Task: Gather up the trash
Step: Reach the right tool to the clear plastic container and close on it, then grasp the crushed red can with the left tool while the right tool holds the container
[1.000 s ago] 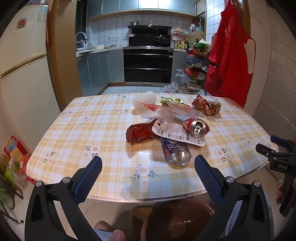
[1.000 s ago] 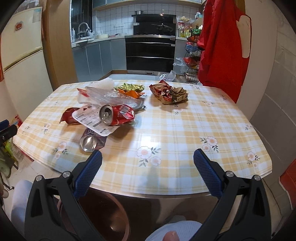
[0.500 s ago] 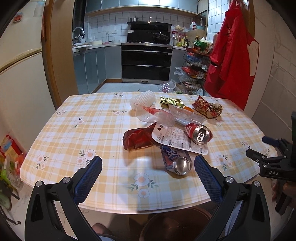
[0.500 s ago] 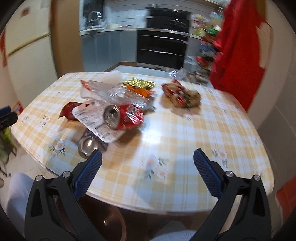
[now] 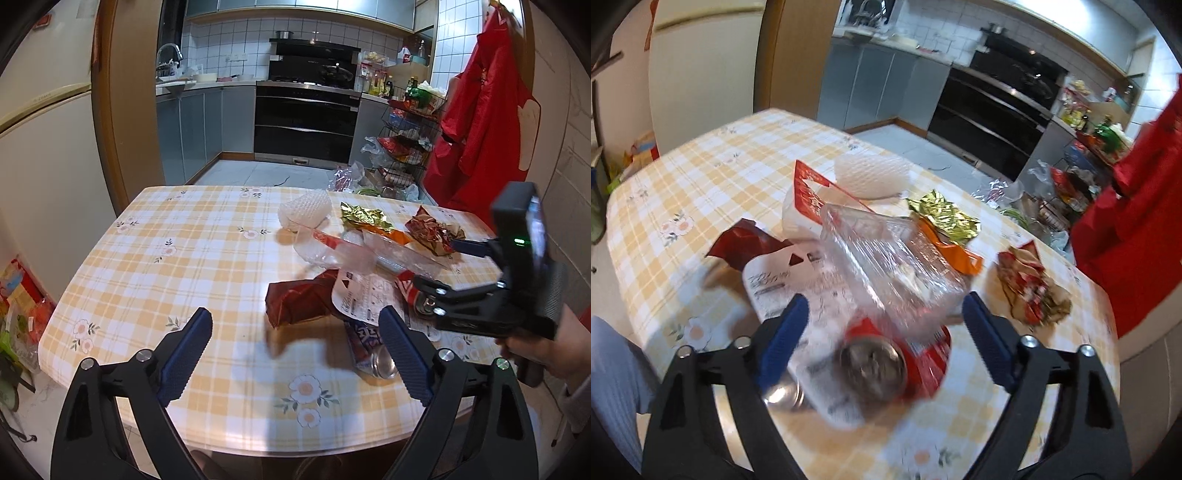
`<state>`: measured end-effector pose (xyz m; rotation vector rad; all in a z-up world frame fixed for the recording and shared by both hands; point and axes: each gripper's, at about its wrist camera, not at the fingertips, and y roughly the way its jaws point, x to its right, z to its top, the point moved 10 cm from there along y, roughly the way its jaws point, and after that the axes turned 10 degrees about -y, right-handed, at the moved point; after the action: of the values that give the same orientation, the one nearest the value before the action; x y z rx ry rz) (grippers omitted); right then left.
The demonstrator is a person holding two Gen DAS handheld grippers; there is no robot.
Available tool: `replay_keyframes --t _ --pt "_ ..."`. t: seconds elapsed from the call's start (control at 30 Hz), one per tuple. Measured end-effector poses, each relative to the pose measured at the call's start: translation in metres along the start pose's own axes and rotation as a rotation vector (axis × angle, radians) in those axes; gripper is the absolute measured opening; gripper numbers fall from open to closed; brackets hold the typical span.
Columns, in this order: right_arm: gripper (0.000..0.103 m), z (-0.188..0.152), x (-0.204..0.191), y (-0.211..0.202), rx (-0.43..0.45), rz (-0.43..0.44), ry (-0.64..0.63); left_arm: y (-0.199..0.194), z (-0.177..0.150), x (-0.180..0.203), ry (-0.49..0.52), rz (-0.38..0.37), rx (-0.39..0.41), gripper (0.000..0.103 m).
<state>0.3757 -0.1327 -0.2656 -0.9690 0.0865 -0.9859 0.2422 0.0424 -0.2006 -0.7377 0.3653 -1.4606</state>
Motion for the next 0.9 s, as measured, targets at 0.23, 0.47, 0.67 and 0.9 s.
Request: replay_keyframes --t 0.23,0.47,0.67,0.9 --pt "0.039 0.007 0.001 0.032 -0.060 0.083 0.023 0.016 0.003 -0.002 -0.007 -0.022 -0.035 0.076" --pt "0.017 0.016 0.042 -0.007 0.079 0.059 0.139 0.026 0.001 0.013 0.025 -0.052 -0.055 0.064" --pt "0.016 -0.003 0.078 -0.044 0.155 0.024 0.257 0.034 -0.006 0.024 0.024 -0.087 -0.085 0.060" --pt "0.016 -0.048 0.100 -0.083 0.199 0.011 0.387 0.046 -0.018 0.057 0.069 -0.139 -0.132 0.060"
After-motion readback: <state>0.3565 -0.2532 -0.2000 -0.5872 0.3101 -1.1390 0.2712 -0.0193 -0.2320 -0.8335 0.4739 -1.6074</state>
